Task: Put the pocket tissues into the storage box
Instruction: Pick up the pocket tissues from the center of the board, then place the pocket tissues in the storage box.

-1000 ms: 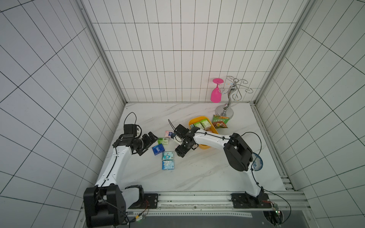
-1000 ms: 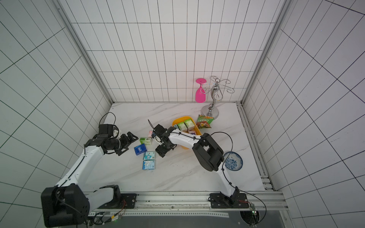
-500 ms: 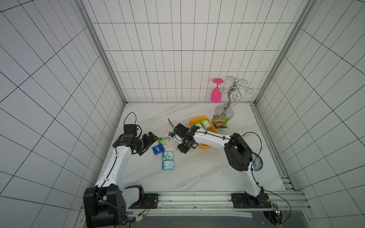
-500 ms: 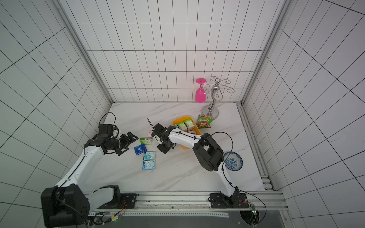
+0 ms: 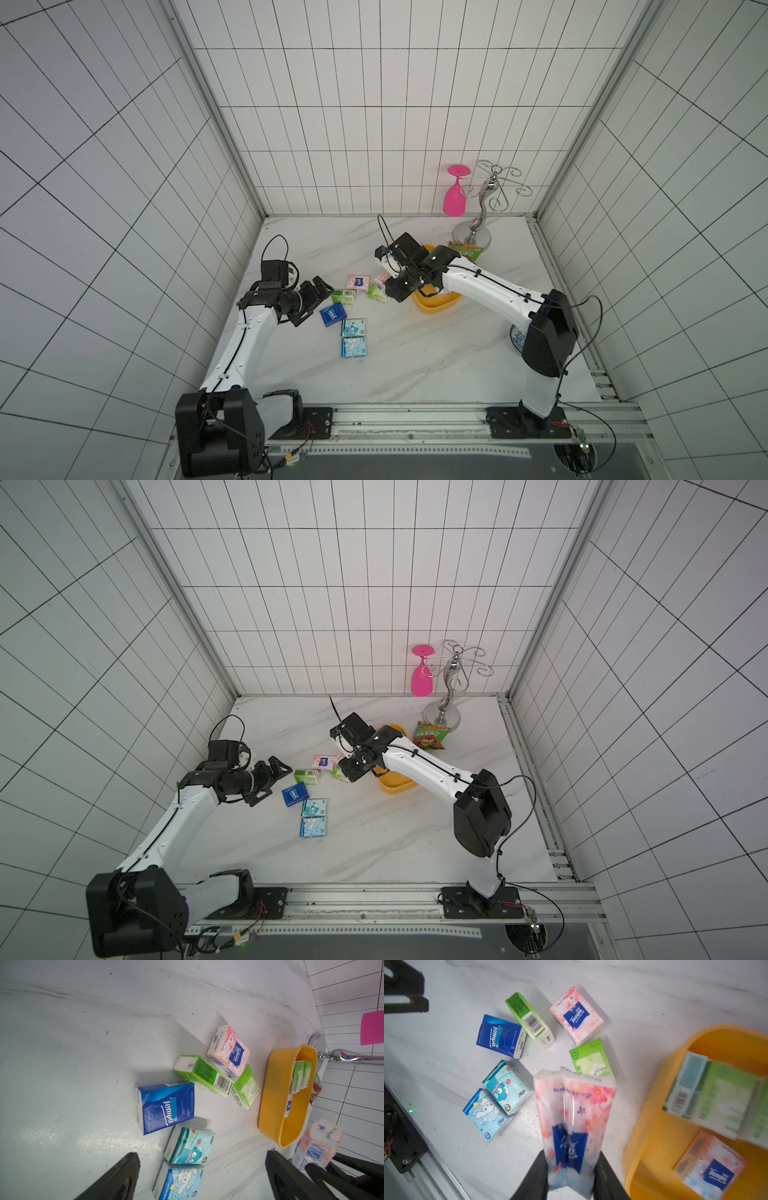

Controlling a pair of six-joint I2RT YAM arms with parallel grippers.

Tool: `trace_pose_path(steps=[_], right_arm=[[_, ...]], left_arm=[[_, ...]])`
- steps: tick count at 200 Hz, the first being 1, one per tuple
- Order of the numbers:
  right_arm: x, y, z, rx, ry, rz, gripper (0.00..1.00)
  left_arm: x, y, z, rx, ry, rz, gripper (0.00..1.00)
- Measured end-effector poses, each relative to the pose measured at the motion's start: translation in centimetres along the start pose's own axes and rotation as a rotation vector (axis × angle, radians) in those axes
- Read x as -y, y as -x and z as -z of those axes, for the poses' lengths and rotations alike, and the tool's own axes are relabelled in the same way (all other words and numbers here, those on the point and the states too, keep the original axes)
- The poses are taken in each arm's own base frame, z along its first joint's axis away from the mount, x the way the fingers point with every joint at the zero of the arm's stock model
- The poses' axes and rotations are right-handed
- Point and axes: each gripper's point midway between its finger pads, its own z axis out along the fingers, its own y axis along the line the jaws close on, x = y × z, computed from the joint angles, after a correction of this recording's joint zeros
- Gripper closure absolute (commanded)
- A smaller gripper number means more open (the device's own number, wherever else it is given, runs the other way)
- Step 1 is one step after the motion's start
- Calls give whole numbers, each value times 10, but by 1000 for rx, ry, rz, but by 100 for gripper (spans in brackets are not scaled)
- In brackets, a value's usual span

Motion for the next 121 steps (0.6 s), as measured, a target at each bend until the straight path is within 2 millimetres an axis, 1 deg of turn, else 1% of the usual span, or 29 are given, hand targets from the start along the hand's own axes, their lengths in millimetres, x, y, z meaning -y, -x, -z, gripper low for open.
trace_pose_path(steps=[15,29,52,69,89,103,121], right_arm=[[22,3,15,29,-18,-60,65],[42,2,25,40,-39,-108,65],[74,-6,33,36,-78,-177,65],[94,-17,35,12,-105,-221,65],[114,-33,32,-24,-130,-268,65],[124,-46,28,-56,-145,-293,65],[131,-61,24,-94,-161,-311,64]], left_arm=[[6,-2,-2,-10,-4,-22,2],[15,-6,-4,-22,-8,-52,2],[29,-14,-9,-45,-9,-112,2],[38,-20,-14,-64,-5,-152,2],[44,-24,-18,-77,3,-188,2],[46,-26,-20,-79,10,-204,2],[48,-29,-22,-84,17,-219,2]])
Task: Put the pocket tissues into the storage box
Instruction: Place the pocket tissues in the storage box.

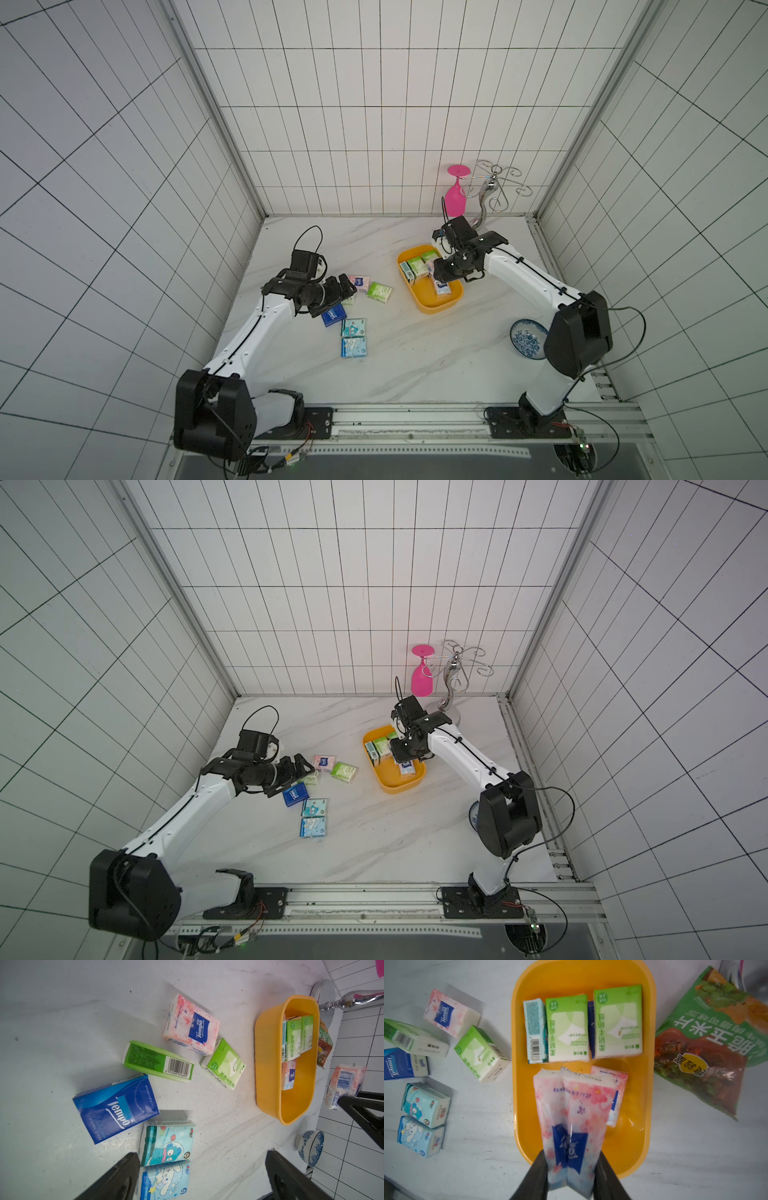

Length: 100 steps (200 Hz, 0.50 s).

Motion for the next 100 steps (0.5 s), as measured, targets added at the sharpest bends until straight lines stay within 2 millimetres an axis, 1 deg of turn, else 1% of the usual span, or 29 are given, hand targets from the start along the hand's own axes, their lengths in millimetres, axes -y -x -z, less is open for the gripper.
trace_pose_path(steps=[23,52,69,100], right_arm=[[3,-16,-11,-44,-4,-6,63],[-3,-33,-23,-85,3,7,62],[-12,-37,-26,-94,12,24,62],[-26,-37,-30,-84,31,46,62]], left_arm=[[0,-1,-1,0,8,-5,2],[-2,0,-1,6,17,-9,2],[-2,1,-1,8,21,-10,2],[-3,1,-1,10,23,-12,2]])
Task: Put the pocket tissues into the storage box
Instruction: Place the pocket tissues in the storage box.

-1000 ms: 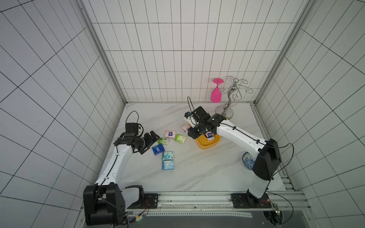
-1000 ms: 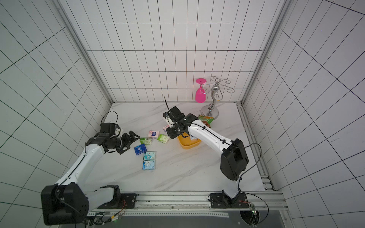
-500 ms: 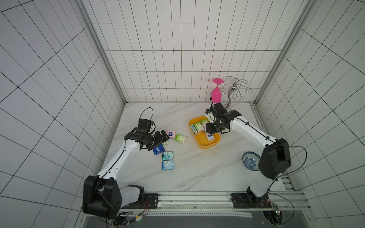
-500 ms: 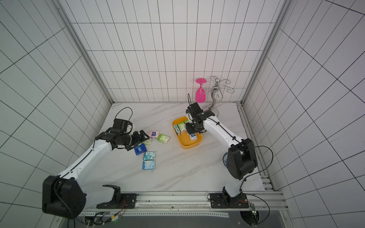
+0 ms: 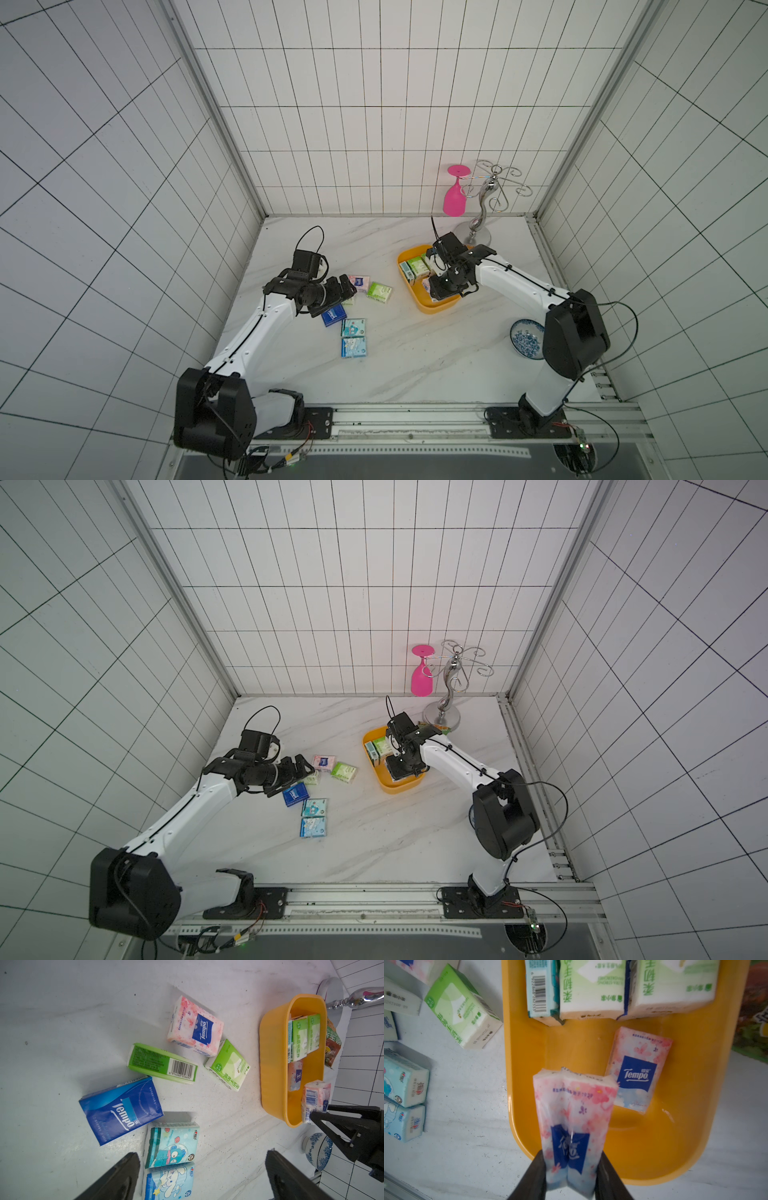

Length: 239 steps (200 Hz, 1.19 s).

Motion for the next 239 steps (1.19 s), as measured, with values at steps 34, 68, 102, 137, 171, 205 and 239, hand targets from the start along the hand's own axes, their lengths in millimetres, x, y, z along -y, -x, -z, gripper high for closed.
trace_pose_path(steps=[34,68,102,137,171,205,239], right_arm=[[-4,0,-17,-22,3,4,62],[7,-8,-44,-86,-52,-9,61],[19,-2,-53,-87,-120,-15,59],[27,8,-53,-62,-170,-18,57],[31,11,-56,-61,-193,-17,50],[33,13,-57,-58,-209,-19,40],[35,16,-56,-49,-219,-20,36]], left_arm=[[-1,0,0,2,3,0,2],[-2,1,0,5,9,-1,2],[-3,1,0,8,16,-3,2],[-3,2,1,13,18,-7,2],[-3,2,1,14,19,-8,2],[-3,2,3,20,18,-10,2],[-2,2,5,26,15,-12,2]])
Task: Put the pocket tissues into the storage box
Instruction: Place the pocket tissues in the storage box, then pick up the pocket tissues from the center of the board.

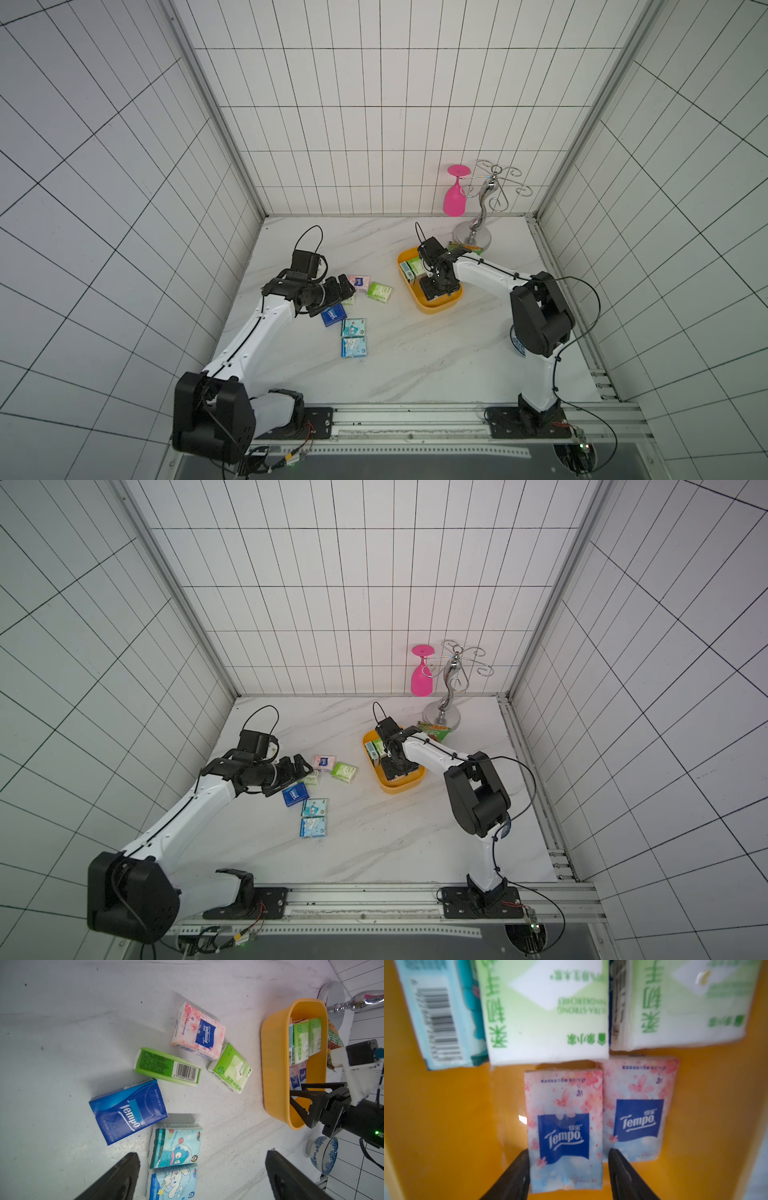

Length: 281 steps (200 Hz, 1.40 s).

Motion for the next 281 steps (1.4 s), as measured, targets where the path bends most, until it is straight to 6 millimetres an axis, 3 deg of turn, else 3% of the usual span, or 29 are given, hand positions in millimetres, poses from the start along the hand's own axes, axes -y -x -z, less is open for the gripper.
trace_pose_path(steps=[46,94,115,147,184,222,242,281], right_arm=[[3,6,11,30,-9,-2,30],[-8,10,45,94,6,26,26],[-28,11,58,123,43,72,23],[-72,10,69,152,129,170,7],[-122,31,81,215,254,251,5],[-155,51,62,225,311,325,4],[-163,59,46,210,312,356,0],[-171,74,22,183,289,408,1]], left_arm=[[-1,1,1,9,5,-1,2],[-10,6,4,18,-6,50,2],[-21,9,4,17,-22,116,2],[-35,13,6,27,-29,188,2],[-44,14,13,54,-33,221,2],[-48,13,17,72,-35,231,2],[-49,11,16,67,-34,232,2],[-50,11,16,66,-36,229,2]])
